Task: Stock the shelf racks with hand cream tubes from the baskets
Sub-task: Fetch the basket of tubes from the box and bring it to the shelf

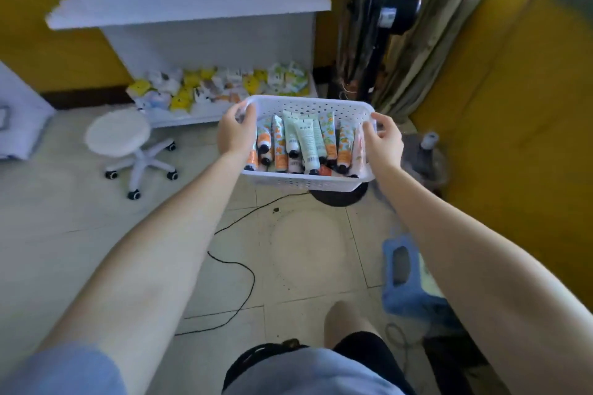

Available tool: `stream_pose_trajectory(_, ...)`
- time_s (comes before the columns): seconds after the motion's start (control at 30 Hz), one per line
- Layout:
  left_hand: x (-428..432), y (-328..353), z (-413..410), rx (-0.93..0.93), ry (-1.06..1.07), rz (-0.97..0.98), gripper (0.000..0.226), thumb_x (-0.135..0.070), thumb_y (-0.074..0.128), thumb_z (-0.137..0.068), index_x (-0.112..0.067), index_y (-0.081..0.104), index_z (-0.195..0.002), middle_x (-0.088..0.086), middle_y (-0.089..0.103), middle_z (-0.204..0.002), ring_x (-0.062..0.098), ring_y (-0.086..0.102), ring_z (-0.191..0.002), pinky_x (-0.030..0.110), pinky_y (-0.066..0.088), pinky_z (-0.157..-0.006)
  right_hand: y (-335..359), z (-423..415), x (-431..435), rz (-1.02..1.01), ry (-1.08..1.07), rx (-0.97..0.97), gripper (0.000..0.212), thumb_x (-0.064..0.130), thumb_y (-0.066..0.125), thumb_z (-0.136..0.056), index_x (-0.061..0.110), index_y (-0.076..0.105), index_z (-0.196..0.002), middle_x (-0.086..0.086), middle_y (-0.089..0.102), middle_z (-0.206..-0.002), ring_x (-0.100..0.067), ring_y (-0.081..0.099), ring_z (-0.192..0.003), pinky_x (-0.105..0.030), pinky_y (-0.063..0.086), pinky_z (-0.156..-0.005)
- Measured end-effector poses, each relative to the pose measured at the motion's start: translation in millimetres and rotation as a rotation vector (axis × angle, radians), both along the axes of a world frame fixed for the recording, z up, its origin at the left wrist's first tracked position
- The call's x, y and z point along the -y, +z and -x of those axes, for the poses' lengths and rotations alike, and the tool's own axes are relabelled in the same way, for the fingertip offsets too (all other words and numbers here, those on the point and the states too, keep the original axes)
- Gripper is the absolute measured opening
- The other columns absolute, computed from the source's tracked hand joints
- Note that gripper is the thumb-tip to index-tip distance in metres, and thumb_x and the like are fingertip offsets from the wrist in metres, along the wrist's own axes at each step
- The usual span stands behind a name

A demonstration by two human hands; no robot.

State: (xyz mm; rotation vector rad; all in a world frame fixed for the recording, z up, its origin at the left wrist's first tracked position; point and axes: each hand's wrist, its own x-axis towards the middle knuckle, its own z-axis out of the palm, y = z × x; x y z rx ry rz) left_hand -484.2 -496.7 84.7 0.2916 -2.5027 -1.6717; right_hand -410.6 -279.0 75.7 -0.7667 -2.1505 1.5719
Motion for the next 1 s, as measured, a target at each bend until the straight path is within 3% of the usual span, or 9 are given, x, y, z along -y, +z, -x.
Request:
stream_pose_trajectory(0.17, 46, 33, 84, -0.069, 0.119, 0.042, 0.036, -0.034, 0.046, -0.092, -0.011, 0.062, -0.115, 0.005, 0.064, -0.118, 0.016, 0.056, -0.101, 0.019, 0.037, -0.077, 29, 113, 34, -0.006, 0.131, -0.055, 0.033, 0.030, 0.051, -0.091, 0.019, 0.059, -0.121, -0.001, 0.059, -0.081, -0.006, 0.049, -0.061, -0.012, 0.042, -0.056)
stream_pose_trajectory(0.3, 72, 68, 161, -0.124, 0.170, 0.077, 0.039, -0.036, 0.045, -0.093, -0.013, 0.059, -0.121, 0.003, 0.059, -0.127, 0.020, 0.054, -0.114, 0.026, 0.041, -0.089, 70, 217, 54, 0.002, 0.249, -0.151, 0.035, 0.030, 0.050, -0.093, 0.017, 0.056, -0.125, 0.001, 0.063, -0.111, -0.008, 0.059, -0.086, -0.018, 0.050, -0.076)
stream_pose_trajectory(0.37, 80, 93, 202, -0.174, 0.215, 0.068, 0.040, -0.036, 0.046, -0.093, -0.013, 0.057, -0.124, 0.002, 0.057, -0.130, 0.018, 0.053, -0.116, 0.025, 0.040, -0.090, 98, 269, 62, 0.004, 0.304, -0.185, 0.036, 0.030, 0.050, -0.093, 0.017, 0.055, -0.126, 0.003, 0.061, -0.096, -0.007, 0.058, -0.077, -0.006, 0.043, -0.061)
stream_pose_trajectory(0.47, 91, 135, 265, -0.204, 0.268, 0.068, 0.043, -0.036, 0.046, -0.092, -0.010, 0.056, -0.125, 0.005, 0.057, -0.130, 0.020, 0.052, -0.118, 0.025, 0.038, -0.093, 136, 346, 70, 0.037, 0.339, -0.210, 0.037, 0.029, 0.050, -0.092, 0.018, 0.056, -0.126, 0.007, 0.059, -0.075, 0.000, 0.050, -0.054, -0.010, 0.039, -0.050)
stream_pose_trajectory(0.53, 102, 164, 310, -0.222, 0.311, 0.066, 0.043, -0.035, 0.045, -0.093, -0.010, 0.056, -0.126, 0.007, 0.057, -0.130, 0.023, 0.051, -0.119, 0.031, 0.040, -0.101, 162, 399, 78, 0.056, 0.373, -0.239, 0.036, 0.027, 0.050, -0.091, 0.018, 0.057, -0.125, 0.007, 0.063, -0.080, 0.002, 0.049, -0.055, -0.012, 0.043, -0.057)
stream_pose_trajectory(0.67, 123, 211, 379, -0.275, 0.327, 0.045, 0.038, -0.033, 0.046, -0.092, -0.008, 0.061, -0.117, 0.009, 0.062, -0.120, 0.026, 0.057, -0.110, 0.040, 0.046, -0.097, 212, 477, 93, 0.015, 0.423, -0.282, 0.036, 0.026, 0.051, -0.089, 0.016, 0.060, -0.122, -0.004, 0.062, -0.119, -0.017, 0.058, -0.098, -0.026, 0.043, -0.086)
stream_pose_trajectory(0.73, 134, 235, 417, -0.310, 0.324, 0.032, 0.024, -0.030, 0.047, -0.091, -0.013, 0.063, -0.093, 0.012, 0.065, -0.105, 0.028, 0.060, -0.098, 0.039, 0.047, -0.090, 238, 519, 101, 0.025, 0.434, -0.297, 0.029, 0.025, 0.051, -0.087, 0.017, 0.065, -0.112, -0.006, 0.064, -0.107, -0.020, 0.056, -0.093, -0.029, 0.043, -0.083)
stream_pose_trajectory(0.83, 153, 265, 478, -0.348, 0.293, 0.009, 0.020, -0.026, 0.049, -0.088, -0.024, 0.048, -0.069, 0.007, 0.053, -0.085, 0.020, 0.049, -0.079, 0.032, 0.042, -0.078, 271, 582, 116, 0.005, 0.464, -0.353, 0.014, 0.021, 0.049, -0.086, 0.019, 0.061, -0.077, 0.001, 0.054, -0.068, -0.014, 0.047, -0.063, -0.025, 0.037, -0.065)
stream_pose_trajectory(1.0, 195, 295, 578, -0.404, 0.263, 0.006, 0.009, -0.027, 0.053, -0.082, -0.021, 0.054, -0.076, 0.005, 0.055, -0.082, 0.019, 0.050, -0.078, 0.031, 0.044, -0.077, 314, 684, 152, -0.024, 0.466, -0.411, 0.030, 0.014, 0.049, -0.081, 0.018, 0.038, -0.054, 0.005, 0.032, -0.039, -0.015, 0.027, -0.049, -0.026, 0.022, -0.050)
